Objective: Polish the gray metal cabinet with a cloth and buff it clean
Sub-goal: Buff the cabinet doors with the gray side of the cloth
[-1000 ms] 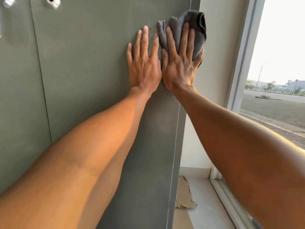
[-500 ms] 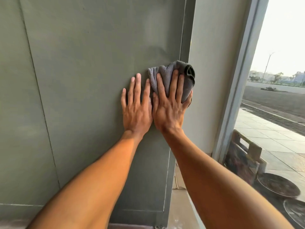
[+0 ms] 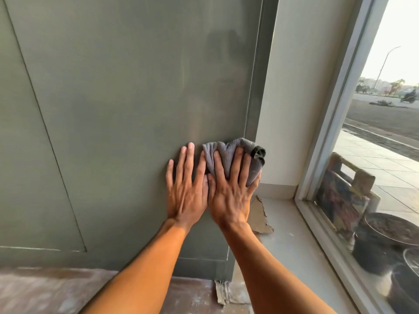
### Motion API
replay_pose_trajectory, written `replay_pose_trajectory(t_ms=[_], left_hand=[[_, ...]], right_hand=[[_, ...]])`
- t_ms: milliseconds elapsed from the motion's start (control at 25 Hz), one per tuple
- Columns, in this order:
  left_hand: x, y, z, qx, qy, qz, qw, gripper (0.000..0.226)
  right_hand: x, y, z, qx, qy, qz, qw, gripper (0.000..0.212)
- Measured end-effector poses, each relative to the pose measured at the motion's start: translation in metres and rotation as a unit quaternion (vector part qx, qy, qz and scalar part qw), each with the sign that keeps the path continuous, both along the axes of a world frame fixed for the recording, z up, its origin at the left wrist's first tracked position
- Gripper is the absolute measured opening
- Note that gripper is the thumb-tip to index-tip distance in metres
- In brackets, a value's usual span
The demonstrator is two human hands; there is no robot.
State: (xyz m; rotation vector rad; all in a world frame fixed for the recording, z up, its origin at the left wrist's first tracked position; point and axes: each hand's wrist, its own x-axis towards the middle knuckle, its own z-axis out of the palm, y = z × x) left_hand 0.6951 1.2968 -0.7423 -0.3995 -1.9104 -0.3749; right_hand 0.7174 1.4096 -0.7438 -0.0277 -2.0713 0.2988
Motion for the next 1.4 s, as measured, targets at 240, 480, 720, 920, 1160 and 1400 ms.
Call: replay_pose_trajectory(t_ms=[240,480,720,920,1160,1400], left_hand=[[0.015,-0.001,-0.067,0.003,-0.059,0.018,0.998,0.063],[0.028,-0.004,-0.114,-0.006,-0.114,0.036,0.993,0.075],[0.037,-0.016,-0.153,-0.021,-0.152,0.057,0.987,0.080],[0.044,-0.016,-0.175,-0.024,-0.190,0.058,0.980,0.070],[0.051,-0.017,-0.196,-0.029,-0.225,0.062,0.972,0.069],[0.059,-0.021,-0.213,-0.038,-0.263,0.057,0.962,0.068]], right_hand=[[0.012,0.003,-0.089,0.001,-0.067,0.017,0.998,0.060],[0.026,0.001,-0.150,0.012,-0.117,0.015,0.993,0.082],[0.046,-0.008,-0.209,0.034,-0.180,0.003,0.983,0.103],[0.055,-0.014,-0.236,0.027,-0.208,-0.010,0.978,0.134],[0.065,-0.016,-0.253,0.014,-0.237,0.011,0.971,0.119],[0.079,-0.023,-0.271,0.000,-0.278,0.012,0.961,0.096]])
